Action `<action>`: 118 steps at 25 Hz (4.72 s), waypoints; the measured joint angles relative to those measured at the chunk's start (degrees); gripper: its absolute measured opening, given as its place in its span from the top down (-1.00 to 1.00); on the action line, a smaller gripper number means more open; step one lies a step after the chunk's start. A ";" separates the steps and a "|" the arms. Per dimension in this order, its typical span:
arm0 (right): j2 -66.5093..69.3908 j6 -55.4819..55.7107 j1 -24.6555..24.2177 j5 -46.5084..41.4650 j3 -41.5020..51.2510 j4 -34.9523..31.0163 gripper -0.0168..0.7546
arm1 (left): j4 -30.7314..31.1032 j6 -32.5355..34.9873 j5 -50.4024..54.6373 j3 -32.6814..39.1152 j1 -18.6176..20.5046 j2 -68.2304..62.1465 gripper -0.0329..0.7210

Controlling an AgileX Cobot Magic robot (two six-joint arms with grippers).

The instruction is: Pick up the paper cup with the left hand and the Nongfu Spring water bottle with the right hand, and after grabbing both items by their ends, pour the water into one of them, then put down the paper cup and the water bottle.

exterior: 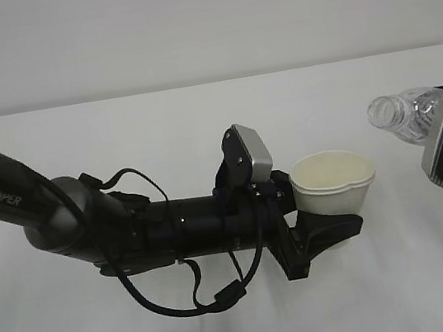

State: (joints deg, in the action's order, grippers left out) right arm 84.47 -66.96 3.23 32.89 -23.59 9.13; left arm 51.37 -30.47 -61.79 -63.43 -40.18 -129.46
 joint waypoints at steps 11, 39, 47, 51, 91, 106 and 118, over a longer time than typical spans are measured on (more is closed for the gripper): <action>1.79 -3.64 0.00 0.89 0.00 0.20 -0.21 | 1.49 0.00 -0.80 0.00 -0.08 0.00 -0.24; 3.25 -12.22 0.00 7.45 0.00 2.95 -0.21 | 4.28 -0.04 -0.44 -1.18 -0.08 -0.12 -0.24; 3.25 -13.58 0.00 7.55 0.00 2.95 -0.21 | 4.62 -0.51 -0.77 -1.18 -0.08 -0.12 -0.24; 3.25 -13.63 0.00 7.95 0.00 2.47 -0.21 | 5.05 -1.20 -1.61 -1.18 -0.08 -0.12 -0.24; 3.97 -18.49 0.00 11.54 0.00 1.40 -0.21 | 1.41 -2.01 -1.70 -1.18 -1.49 -0.12 -0.24; 3.97 -19.53 0.00 11.96 -0.48 1.40 -0.21 | 1.41 -2.01 -0.62 -1.18 -1.49 -1.38 -0.24; 3.97 -20.11 0.00 12.09 -0.72 2.00 -0.21 | 1.41 -2.01 -1.24 -1.18 -1.49 -1.38 -0.24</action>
State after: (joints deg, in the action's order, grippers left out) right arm 88.44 -87.07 3.23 44.98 -24.31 11.13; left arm 52.79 -32.48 -63.03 -64.61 -41.67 -130.84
